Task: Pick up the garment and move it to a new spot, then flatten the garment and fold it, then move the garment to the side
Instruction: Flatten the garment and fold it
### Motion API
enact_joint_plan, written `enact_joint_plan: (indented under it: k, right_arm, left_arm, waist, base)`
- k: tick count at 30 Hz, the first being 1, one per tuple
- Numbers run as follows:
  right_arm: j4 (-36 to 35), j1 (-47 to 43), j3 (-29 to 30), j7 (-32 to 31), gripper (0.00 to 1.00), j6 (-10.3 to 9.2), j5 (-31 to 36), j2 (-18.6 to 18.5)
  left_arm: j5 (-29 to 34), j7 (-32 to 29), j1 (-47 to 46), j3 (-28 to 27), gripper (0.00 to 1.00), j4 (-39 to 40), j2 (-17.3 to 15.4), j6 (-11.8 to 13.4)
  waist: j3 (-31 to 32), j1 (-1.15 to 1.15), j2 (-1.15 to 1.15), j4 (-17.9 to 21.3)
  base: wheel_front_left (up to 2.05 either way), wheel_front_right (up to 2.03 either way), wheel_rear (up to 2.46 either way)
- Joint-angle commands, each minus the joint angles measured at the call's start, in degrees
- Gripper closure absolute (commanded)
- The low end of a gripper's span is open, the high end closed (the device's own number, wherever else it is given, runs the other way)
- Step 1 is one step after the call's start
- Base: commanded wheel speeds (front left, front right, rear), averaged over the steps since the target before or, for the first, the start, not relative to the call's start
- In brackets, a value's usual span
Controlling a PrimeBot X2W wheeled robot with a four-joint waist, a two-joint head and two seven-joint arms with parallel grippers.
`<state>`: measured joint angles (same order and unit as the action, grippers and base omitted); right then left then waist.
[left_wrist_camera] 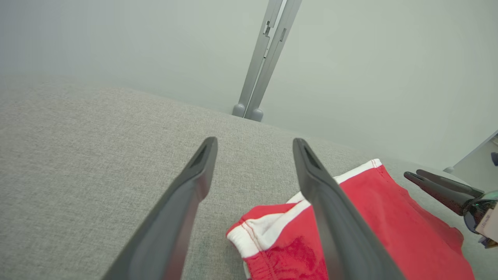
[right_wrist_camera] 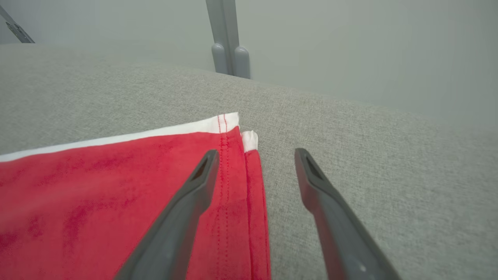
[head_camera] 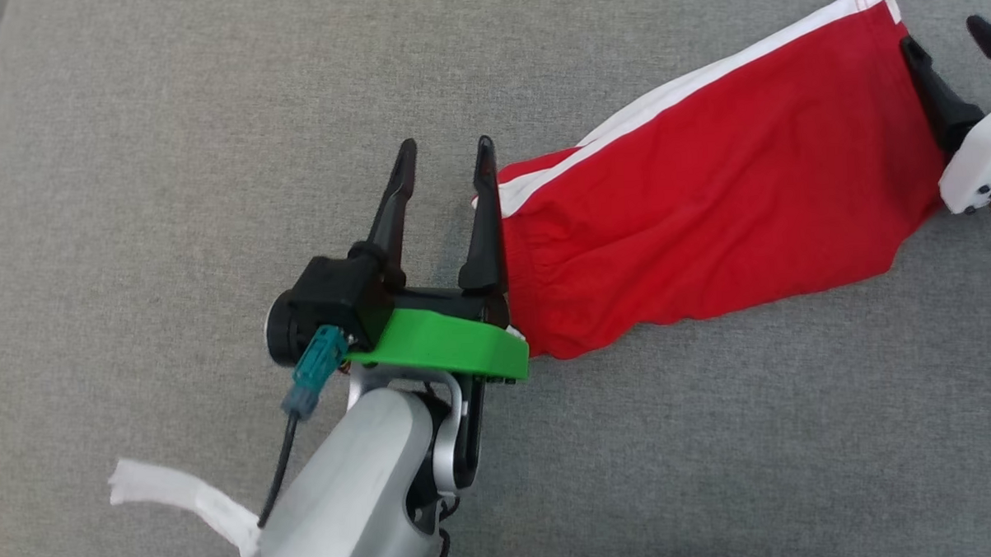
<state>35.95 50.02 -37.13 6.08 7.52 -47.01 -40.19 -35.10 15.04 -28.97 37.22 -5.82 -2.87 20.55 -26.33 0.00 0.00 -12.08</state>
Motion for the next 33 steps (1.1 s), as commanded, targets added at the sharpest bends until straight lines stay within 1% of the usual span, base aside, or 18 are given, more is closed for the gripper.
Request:
enact_joint_plan:
  k: [1,3,5,7,10,12,15,17,21,23,28,29,30,33]
  right_arm:
    - [-1.1,-1.0,-0.6,-1.1,0.00,-0.06,-1.0,0.9]
    - [-2.4,-1.5,-1.1,-3.4,0.00,-0.06,-2.5,1.7]
    - [-3.2,-1.2,-1.3,-5.6,0.00,-0.08,-3.1,1.6]
    - [-2.8,-0.6,-1.7,-8.2,0.00,-0.07,-2.6,2.0]
    - [-1.6,0.9,-2.7,-11.8,0.00,-0.04,0.4,1.9]
    - [-0.2,1.5,-3.5,-14.1,0.00,-0.06,3.1,1.6]
    - [2.4,1.8,-3.8,-16.9,0.00,-0.11,7.1,1.4]
    - [4.5,1.9,-3.5,-18.3,0.00,-0.16,10.3,1.0]
    - [7.0,1.0,-1.5,-20.7,0.00,-0.37,13.6,0.9]
    - [7.1,-0.2,-0.9,-22.3,0.00,-0.44,13.6,1.3]
    - [2.7,-4.6,-0.8,-28.5,0.00,0.15,7.5,3.0]
    - [1.7,-5.2,-0.8,-29.4,0.84,0.19,6.1,3.2]
    - [0.6,-5.8,-1.0,-30.2,1.00,0.21,5.1,3.3]
    - [-1.1,-6.4,1.6,-30.0,1.00,0.04,2.0,2.9]
  left_arm:
    - [4.1,0.1,2.6,-1.3,0.00,1.6,-0.6,0.3]
    - [10.1,0.1,6.0,-3.4,0.00,4.7,-0.6,0.1]
    - [14.1,0.1,9.6,-2.9,0.00,5.2,-0.6,-1.2]
    - [16.9,0.1,11.5,-3.7,0.00,6.5,-0.5,-2.1]
    - [18.6,0.1,14.3,-4.1,0.00,7.7,-0.2,-3.0]
    - [18.3,0.1,15.2,-3.8,0.00,8.6,-0.1,-3.3]
    - [17.0,0.1,15.5,-2.9,0.00,10.1,-0.1,-2.5]
    - [16.3,0.1,15.7,-2.6,0.00,11.0,-0.1,-1.7]
    - [15.3,0.1,16.4,-2.5,0.00,11.5,-0.1,-1.3]
    - [15.1,0.1,16.7,-2.6,0.00,11.3,-0.1,-1.5]
    - [14.7,0.1,17.0,-2.7,0.00,10.3,-0.1,-1.9]
    - [14.7,0.1,17.0,-2.7,0.00,10.1,-0.1,-2.0]
    - [14.7,0.1,17.0,-2.7,0.00,9.9,-0.1,-2.1]
    - [15.2,0.1,17.7,-3.5,0.00,8.7,-0.1,-2.9]
  waist:
    - [0.7,0.00,0.00,1.1]
    - [0.9,0.00,0.00,1.7]
    - [0.6,0.00,0.00,1.9]
    - [0.0,0.00,0.00,1.8]
    - [-1.1,0.00,0.00,1.2]
    - [-1.9,0.00,0.00,0.6]
    - [-2.4,0.00,0.00,-0.5]
    - [-2.4,0.00,0.00,-1.1]
    - [-2.0,0.00,0.00,-1.6]
    - [-1.9,0.00,0.00,-1.6]
    - [-1.7,0.00,0.00,-1.2]
    - [-1.6,0.00,0.00,-1.1]
    - [-1.4,0.00,0.00,-0.9]
    - [0.3,0.00,0.00,0.5]
  base:
    - [0.00,0.00,0.00]
    - [0.00,0.00,0.00]
    - [0.00,0.00,0.00]
    - [0.00,0.00,0.00]
    - [0.00,0.00,0.00]
    - [0.00,0.00,0.00]
    - [0.00,0.00,0.00]
    - [0.00,0.00,0.00]
    - [0.00,0.00,0.00]
    - [0.00,0.00,0.00]
    - [0.00,0.00,0.00]
    - [0.00,0.00,0.00]
    - [0.00,0.00,0.00]
    - [0.00,0.00,0.00]
